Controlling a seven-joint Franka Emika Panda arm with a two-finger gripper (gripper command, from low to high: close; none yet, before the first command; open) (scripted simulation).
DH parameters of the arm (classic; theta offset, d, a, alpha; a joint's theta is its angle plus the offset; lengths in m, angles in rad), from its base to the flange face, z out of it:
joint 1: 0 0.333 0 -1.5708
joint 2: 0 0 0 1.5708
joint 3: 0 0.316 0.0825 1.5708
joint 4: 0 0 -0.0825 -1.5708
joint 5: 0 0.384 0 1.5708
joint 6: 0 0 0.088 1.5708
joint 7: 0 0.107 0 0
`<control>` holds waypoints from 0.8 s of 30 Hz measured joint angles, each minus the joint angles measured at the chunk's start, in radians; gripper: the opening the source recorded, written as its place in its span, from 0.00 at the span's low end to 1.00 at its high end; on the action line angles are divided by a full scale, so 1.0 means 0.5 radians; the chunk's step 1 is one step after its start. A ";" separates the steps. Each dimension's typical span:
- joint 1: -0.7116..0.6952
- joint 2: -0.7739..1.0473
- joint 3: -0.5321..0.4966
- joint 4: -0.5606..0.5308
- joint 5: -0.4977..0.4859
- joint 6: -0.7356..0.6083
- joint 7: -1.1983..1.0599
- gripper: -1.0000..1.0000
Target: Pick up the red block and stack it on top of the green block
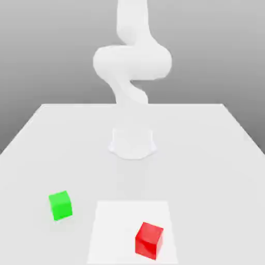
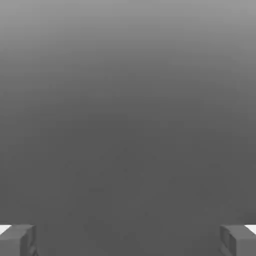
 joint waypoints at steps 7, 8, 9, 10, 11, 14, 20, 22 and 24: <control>0.196 0.517 -0.145 -0.123 -0.037 0.215 -0.555 0.50; 0.219 0.589 -0.164 -0.140 -0.035 0.246 -0.639 0.50; 0.243 0.661 -0.182 -0.158 -0.031 0.277 -0.722 0.50; 0.263 0.734 -0.197 -0.175 -0.026 0.306 -0.806 0.50; 0.280 0.806 -0.210 -0.192 -0.017 0.336 -0.894 0.50; 0.328 1.025 -0.242 -0.244 0.016 0.427 -1.162 0.50; 0.380 1.463 -0.244 -0.347 0.096 0.607 -1.707 0.50; 0.367 1.609 -0.222 -0.381 0.113 0.667 -1.882 0.50; 0.346 1.754 -0.192 -0.404 0.126 0.740 -2.021 0.50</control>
